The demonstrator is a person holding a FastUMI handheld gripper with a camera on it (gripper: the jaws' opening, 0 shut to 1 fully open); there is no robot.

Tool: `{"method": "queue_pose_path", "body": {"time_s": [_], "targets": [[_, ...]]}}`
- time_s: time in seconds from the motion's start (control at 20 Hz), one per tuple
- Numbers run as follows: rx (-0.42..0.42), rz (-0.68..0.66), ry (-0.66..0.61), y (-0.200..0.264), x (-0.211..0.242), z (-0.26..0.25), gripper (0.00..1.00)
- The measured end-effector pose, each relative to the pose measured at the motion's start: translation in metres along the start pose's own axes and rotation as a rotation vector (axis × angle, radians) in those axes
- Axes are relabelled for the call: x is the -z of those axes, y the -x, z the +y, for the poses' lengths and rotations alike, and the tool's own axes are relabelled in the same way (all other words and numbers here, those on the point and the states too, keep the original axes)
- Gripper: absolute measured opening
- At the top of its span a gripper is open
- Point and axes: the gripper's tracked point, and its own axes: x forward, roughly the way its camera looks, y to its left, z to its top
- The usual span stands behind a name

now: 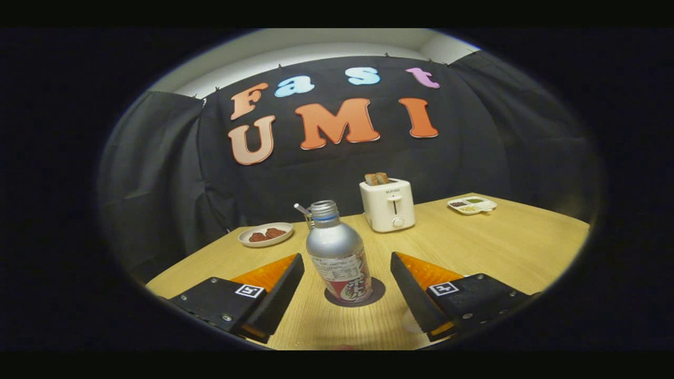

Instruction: Take the bottle from table, then pour the juice into the cup, finally place the bottle on the coaster

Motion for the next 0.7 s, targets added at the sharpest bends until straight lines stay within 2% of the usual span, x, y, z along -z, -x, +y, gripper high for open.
{"method": "queue_pose_path", "body": {"time_s": [0.35,0.55,0.7], "targets": [[-0.009,-0.126,0.03,0.073,-0.063,-0.008,0.98],[-0.036,-0.168,0.076,0.113,-0.086,-0.004,0.98],[-0.038,-0.202,0.062,0.142,-0.102,0.005,0.98]]}}
